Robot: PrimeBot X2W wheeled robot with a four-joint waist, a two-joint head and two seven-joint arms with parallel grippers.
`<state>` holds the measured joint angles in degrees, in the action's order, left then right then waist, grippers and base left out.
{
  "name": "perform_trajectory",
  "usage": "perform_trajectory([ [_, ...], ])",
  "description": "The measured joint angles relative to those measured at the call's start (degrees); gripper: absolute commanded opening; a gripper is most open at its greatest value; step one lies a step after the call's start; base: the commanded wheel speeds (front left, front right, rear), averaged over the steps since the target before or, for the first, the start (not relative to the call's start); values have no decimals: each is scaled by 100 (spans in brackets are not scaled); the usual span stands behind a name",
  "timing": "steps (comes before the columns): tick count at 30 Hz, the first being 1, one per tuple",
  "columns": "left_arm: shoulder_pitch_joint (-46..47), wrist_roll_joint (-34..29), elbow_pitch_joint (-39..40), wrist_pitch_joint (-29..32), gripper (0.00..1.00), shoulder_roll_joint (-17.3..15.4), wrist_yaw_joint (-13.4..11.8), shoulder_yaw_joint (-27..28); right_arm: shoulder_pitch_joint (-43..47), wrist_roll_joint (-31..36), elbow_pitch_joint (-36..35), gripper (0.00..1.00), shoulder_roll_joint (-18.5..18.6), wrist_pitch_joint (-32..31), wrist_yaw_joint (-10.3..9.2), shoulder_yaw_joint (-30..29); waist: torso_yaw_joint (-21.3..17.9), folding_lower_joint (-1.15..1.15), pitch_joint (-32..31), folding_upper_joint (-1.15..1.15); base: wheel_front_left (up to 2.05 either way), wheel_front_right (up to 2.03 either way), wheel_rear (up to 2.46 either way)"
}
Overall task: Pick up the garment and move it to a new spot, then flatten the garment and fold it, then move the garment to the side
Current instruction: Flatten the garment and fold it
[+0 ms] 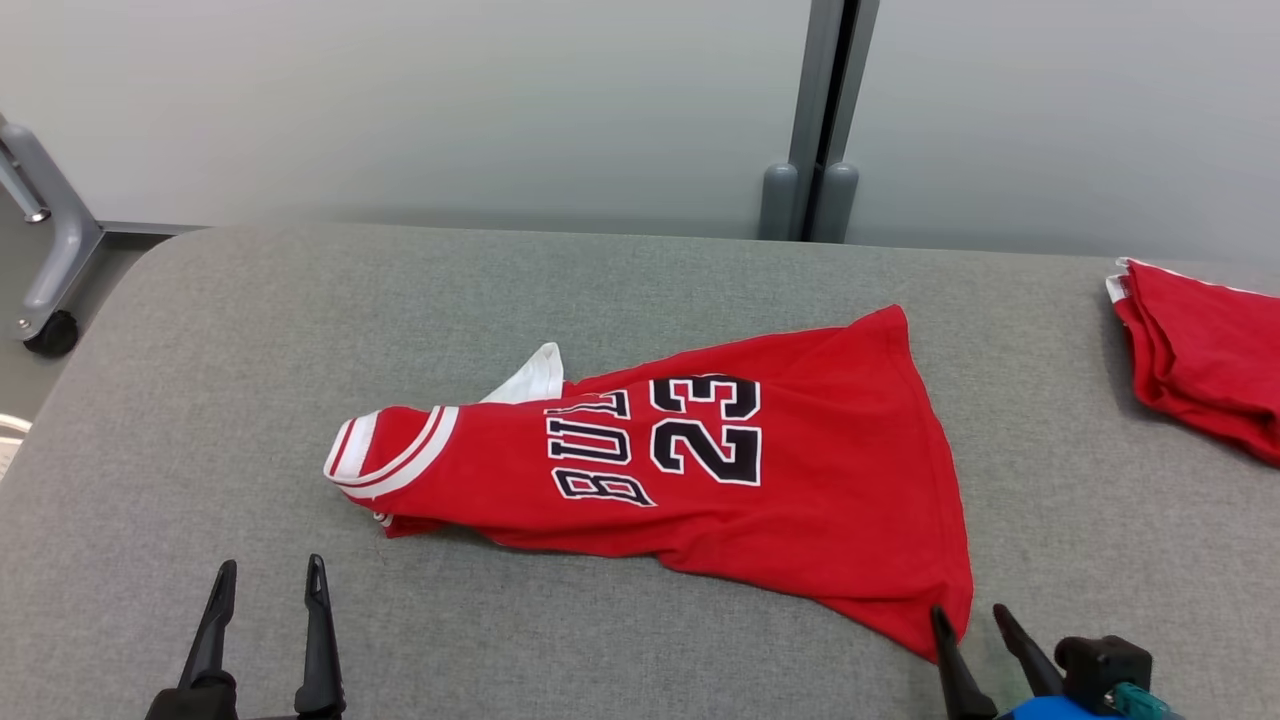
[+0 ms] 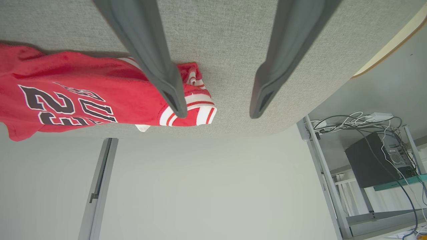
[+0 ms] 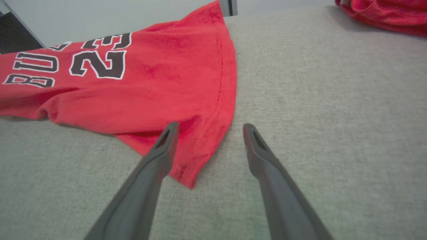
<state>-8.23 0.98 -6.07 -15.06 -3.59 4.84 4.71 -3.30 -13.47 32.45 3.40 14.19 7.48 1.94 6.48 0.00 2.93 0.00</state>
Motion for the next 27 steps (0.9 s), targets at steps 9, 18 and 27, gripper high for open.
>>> perform_trajectory([
  [9, 92, -8, -29, 0, 100, 24, -43, -110, -484, 51, 856, 100, 10, -258, 0, 296, 164, 0, 81, 0, 0, 0, 0],
  [18, 43, -3, -37, 0, 100, 35, -104, -64, -708, -332, 864, 0, 71, 9, 1, 323, 111, 1, 37, 0, 0, 0, 0],
  [27, 8, 2, -15, 0, 100, 41, -127, 24, -159, -594, -7, 0, 1167, -412, 1, -566, -111, 0, -45, 0, 0, 0, 0],
])
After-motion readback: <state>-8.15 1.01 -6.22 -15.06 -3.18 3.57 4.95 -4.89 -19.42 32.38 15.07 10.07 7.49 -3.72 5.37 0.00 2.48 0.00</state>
